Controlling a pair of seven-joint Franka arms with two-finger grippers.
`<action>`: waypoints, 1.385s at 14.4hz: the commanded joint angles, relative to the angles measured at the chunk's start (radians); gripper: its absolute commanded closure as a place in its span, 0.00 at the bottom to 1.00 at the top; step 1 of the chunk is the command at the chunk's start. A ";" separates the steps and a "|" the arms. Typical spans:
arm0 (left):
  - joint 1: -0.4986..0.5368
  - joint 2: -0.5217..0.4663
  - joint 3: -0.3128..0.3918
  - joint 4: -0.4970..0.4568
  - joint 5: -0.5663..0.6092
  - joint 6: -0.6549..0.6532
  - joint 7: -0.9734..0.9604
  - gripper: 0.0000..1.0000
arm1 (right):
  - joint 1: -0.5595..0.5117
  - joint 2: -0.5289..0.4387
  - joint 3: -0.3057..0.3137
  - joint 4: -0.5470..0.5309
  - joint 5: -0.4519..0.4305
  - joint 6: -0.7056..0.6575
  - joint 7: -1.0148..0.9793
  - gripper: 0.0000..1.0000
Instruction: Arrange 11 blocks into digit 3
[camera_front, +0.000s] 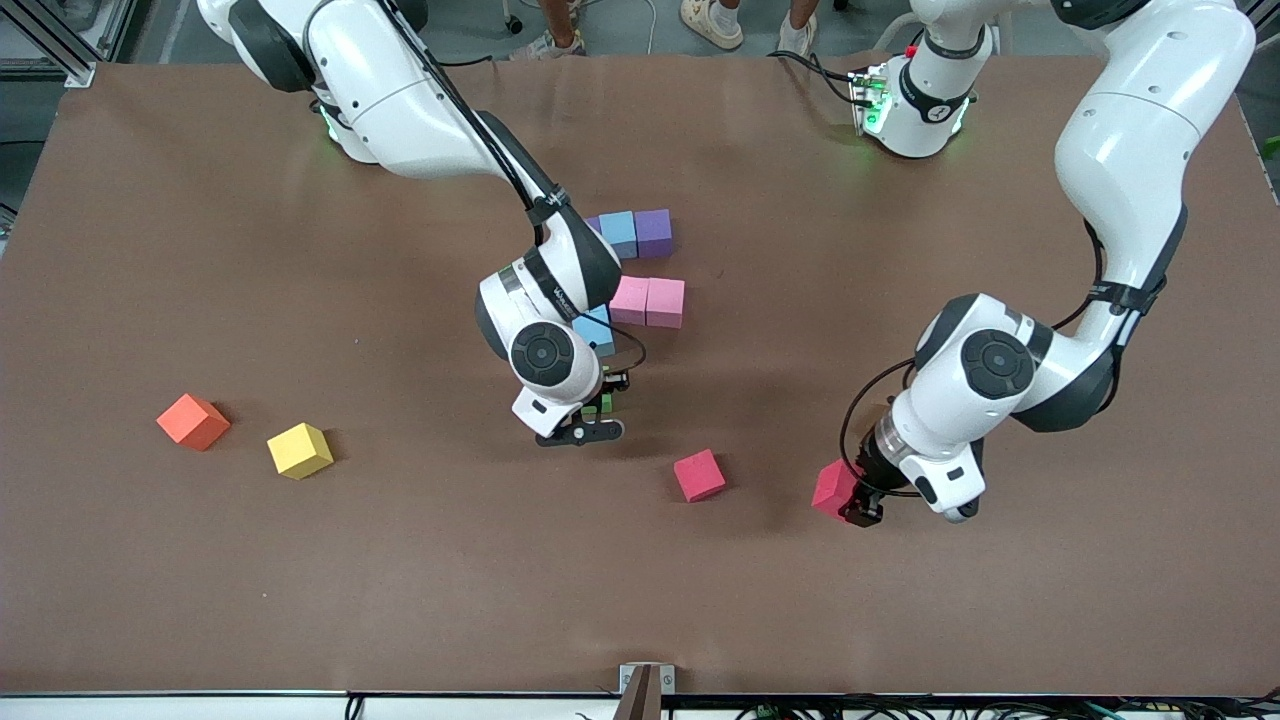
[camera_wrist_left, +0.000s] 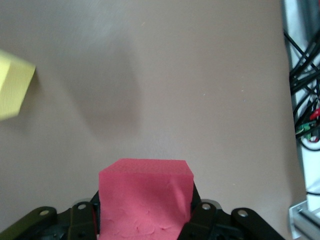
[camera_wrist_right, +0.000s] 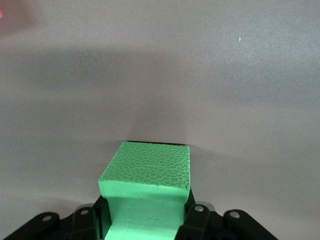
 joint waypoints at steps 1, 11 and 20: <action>-0.054 0.004 0.003 0.053 -0.039 -0.021 -0.218 0.83 | 0.009 -0.010 -0.004 -0.015 0.026 0.001 -0.024 0.62; -0.174 0.012 0.027 0.079 -0.035 -0.023 -0.479 0.83 | 0.004 -0.013 -0.001 -0.034 0.077 -0.001 -0.077 0.61; -0.353 0.012 0.135 0.081 -0.042 -0.107 -0.659 0.83 | 0.003 -0.017 0.003 -0.044 0.077 -0.004 -0.117 0.61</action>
